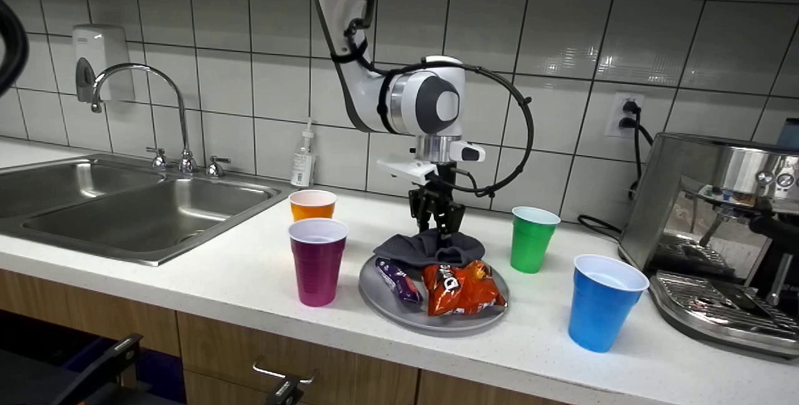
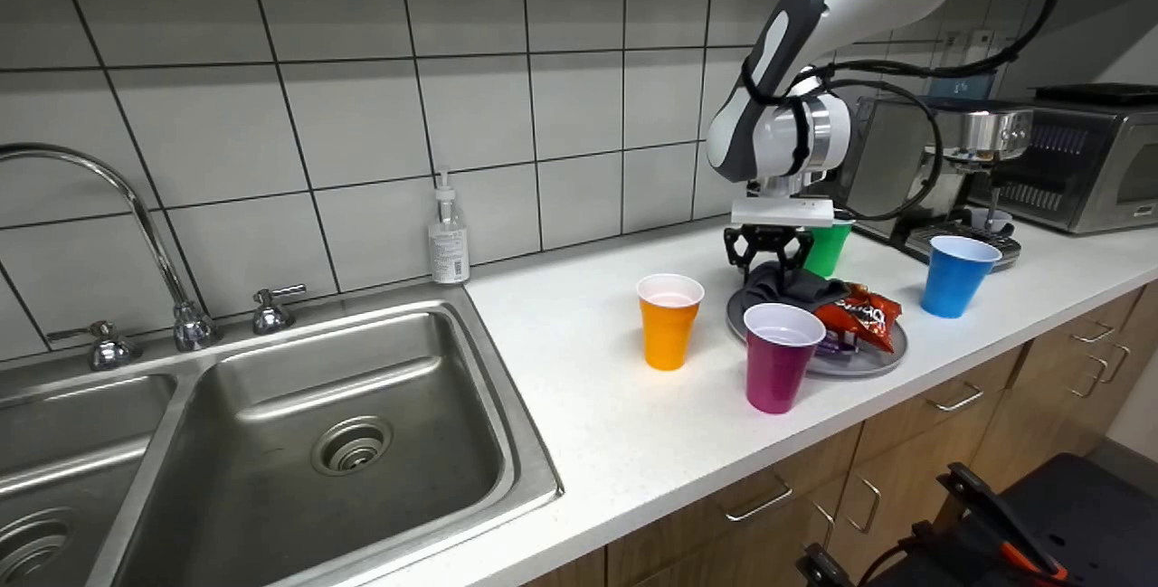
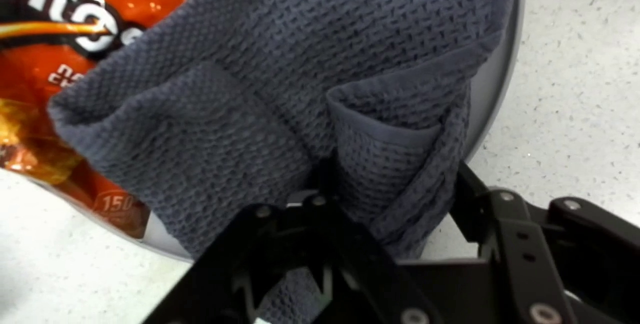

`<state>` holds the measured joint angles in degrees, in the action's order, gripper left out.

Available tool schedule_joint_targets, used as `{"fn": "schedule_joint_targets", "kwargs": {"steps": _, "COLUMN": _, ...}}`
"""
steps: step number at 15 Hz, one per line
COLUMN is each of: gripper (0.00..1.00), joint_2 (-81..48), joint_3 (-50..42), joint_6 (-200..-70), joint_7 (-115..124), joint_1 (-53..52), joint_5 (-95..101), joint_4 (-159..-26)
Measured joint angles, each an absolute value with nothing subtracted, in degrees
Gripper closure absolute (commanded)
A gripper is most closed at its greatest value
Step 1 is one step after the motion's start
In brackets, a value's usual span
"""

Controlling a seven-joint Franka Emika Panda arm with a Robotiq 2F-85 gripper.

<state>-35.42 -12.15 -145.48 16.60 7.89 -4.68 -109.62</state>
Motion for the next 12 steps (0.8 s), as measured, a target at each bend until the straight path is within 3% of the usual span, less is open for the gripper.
{"fn": "schedule_joint_targets", "kwargs": {"steps": 2, "gripper": 0.91, "joint_2": -35.5, "joint_3": -12.3, "joint_6": -145.5, "joint_7": 16.7, "joint_1": 7.9, "joint_5": -4.7, "joint_4": -109.5}}
{"fn": "schedule_joint_targets", "kwargs": {"steps": 4, "gripper": 1.00, "joint_2": -35.5, "joint_3": -12.4, "joint_6": -145.3, "joint_7": 16.7, "joint_1": 7.9, "joint_5": -4.7, "joint_4": -109.4}}
{"fn": "schedule_joint_targets", "kwargs": {"steps": 12, "gripper": 0.98, "joint_2": -34.4, "joint_3": -13.3, "joint_6": -145.2, "joint_7": 16.7, "joint_1": 7.9, "joint_5": -4.5, "joint_4": -109.4}}
